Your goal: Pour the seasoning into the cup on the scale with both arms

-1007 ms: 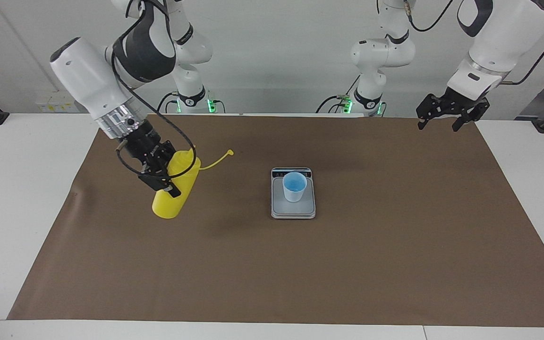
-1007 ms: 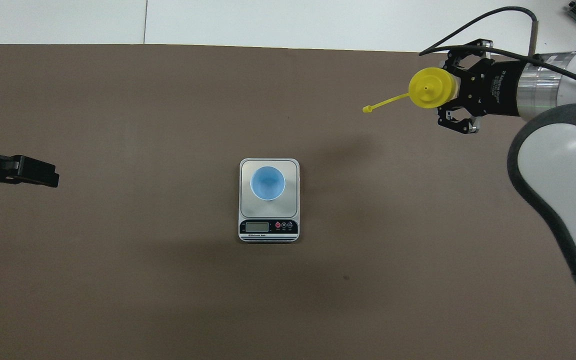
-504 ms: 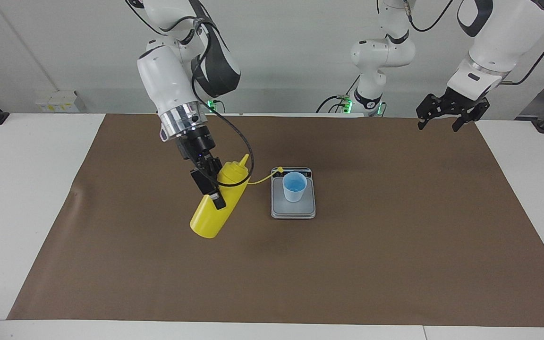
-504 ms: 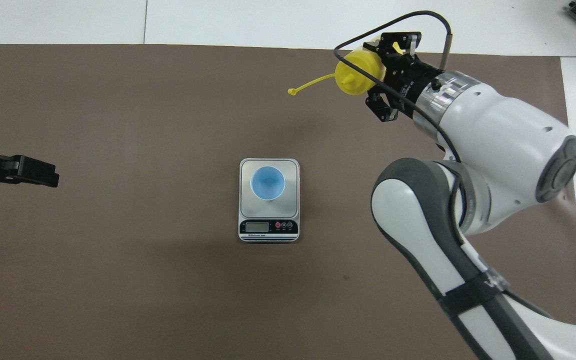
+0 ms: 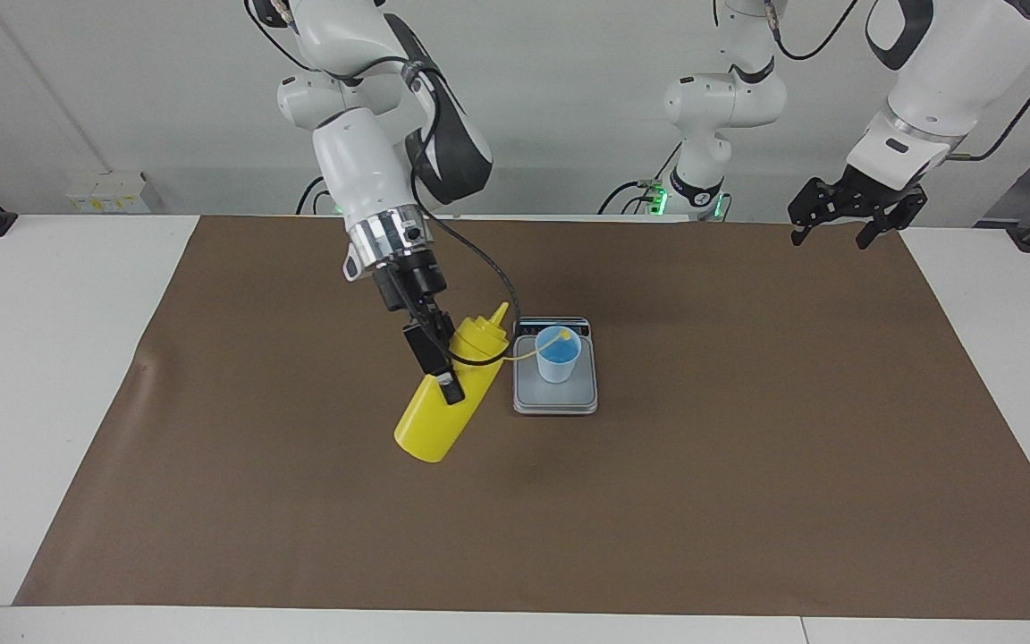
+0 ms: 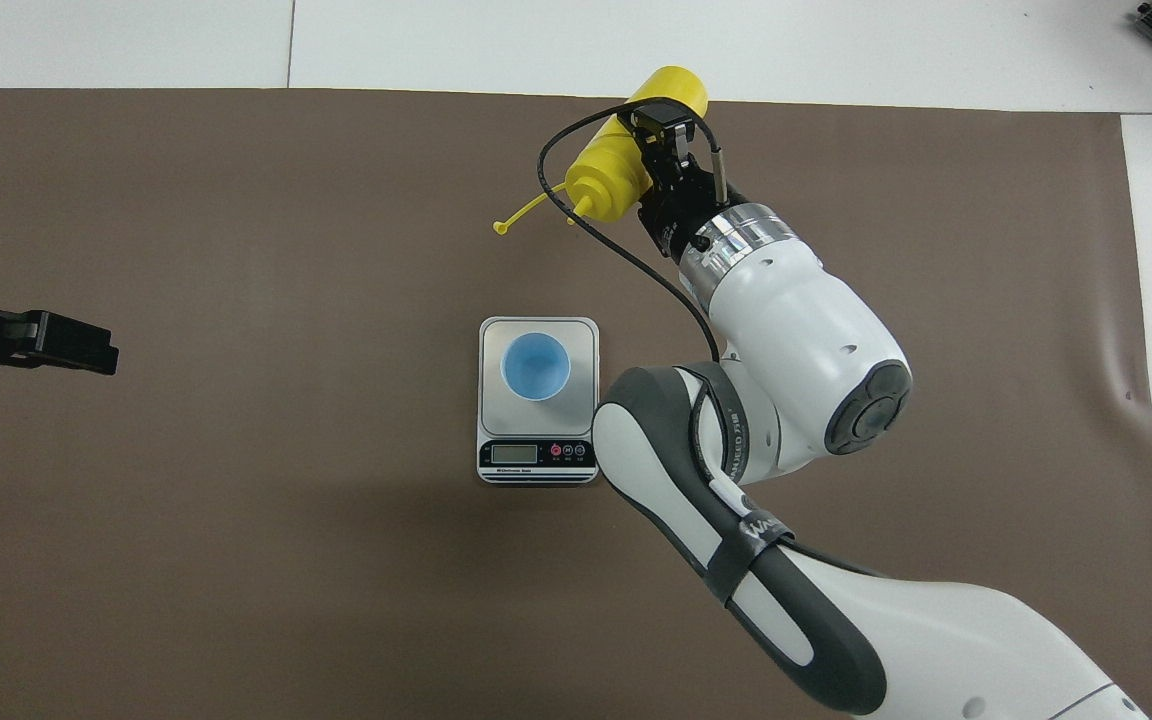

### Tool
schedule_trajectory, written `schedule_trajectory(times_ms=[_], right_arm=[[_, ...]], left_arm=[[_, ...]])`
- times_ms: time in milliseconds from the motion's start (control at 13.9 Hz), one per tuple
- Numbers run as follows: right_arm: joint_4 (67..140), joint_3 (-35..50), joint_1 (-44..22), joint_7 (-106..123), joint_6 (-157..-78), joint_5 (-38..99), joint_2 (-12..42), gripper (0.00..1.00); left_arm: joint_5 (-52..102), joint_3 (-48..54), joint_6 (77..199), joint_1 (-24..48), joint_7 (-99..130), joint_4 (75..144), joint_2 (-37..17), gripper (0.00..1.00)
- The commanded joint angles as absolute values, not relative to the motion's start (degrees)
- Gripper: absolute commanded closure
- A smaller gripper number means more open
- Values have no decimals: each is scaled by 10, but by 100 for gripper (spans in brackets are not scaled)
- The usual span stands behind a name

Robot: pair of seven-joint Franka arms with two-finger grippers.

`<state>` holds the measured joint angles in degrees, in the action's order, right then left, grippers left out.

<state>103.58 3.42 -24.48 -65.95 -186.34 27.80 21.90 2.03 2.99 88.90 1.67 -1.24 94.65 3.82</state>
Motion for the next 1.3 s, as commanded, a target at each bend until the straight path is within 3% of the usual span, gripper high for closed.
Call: schedule_trajectory(times_ms=[0, 504, 1223], right_arm=[[1018, 33, -262, -622, -1883, 272, 229, 100], [1014, 33, -303, -532, -2006, 269, 300, 100], [1015, 30, -322, -378, -2010, 273, 329, 100]], left_arm=[[14, 35, 882, 9, -18, 956, 51, 0], [14, 35, 882, 9, -18, 956, 51, 0], [14, 35, 882, 9, -18, 956, 51, 0]])
